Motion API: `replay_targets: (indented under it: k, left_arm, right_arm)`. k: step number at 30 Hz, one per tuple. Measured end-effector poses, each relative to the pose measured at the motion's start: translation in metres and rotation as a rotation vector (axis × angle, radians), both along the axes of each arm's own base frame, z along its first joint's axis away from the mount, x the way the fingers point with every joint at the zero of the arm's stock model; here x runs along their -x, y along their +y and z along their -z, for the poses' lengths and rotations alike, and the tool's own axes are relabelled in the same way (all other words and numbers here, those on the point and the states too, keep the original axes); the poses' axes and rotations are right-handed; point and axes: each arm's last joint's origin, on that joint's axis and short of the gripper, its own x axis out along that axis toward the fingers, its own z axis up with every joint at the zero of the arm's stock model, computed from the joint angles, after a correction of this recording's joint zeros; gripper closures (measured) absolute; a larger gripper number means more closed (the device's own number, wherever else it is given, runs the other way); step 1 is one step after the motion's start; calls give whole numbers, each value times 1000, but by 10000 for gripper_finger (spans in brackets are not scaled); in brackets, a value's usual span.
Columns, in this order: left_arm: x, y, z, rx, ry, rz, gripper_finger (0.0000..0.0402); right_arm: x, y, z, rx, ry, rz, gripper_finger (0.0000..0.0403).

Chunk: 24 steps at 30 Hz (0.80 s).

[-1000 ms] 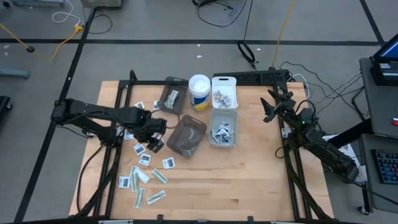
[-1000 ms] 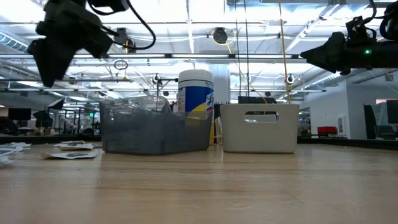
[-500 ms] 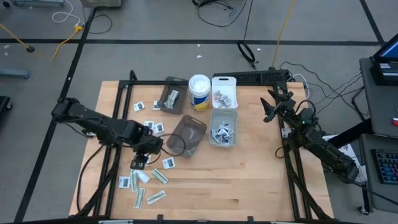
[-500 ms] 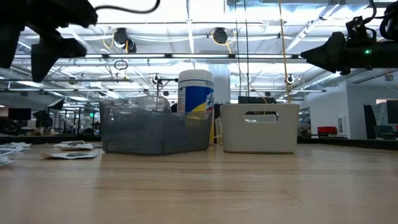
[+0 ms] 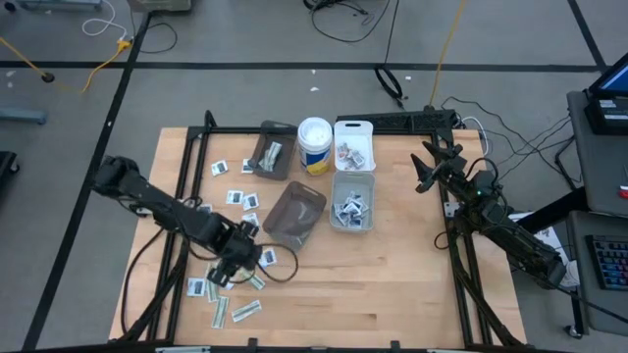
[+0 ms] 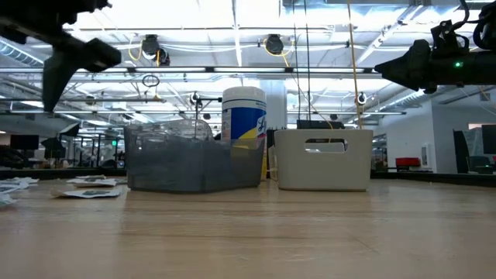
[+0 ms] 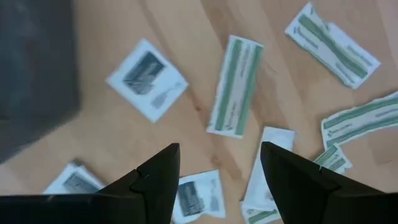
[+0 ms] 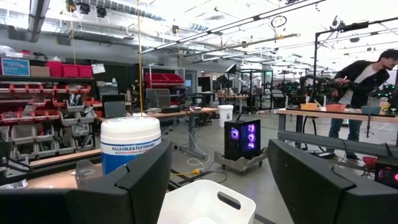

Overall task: Pick & Place First Aid Supplies
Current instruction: Put the bandage pack into the top black bin

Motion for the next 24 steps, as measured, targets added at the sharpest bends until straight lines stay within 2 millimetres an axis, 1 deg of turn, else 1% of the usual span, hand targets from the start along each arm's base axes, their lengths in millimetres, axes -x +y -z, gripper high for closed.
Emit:
replay_targets:
  k: [7, 14, 21, 24]
  left_arm:
    - [-14, -24, 23, 16, -17, 25, 172]
    - [-22, -45, 49, 16, -6, 43, 172]
    - [-30, -54, 76, -6, 36, 33, 172]
    - [-31, -55, 81, -14, 46, 32, 172]
  right_arm:
    - [0, 0, 0, 0, 0, 0, 140]
    - [0, 0, 0, 0, 0, 0, 140]
    - [0, 0, 0, 0, 0, 0, 140]
    - [0, 0, 0, 0, 0, 0, 140]
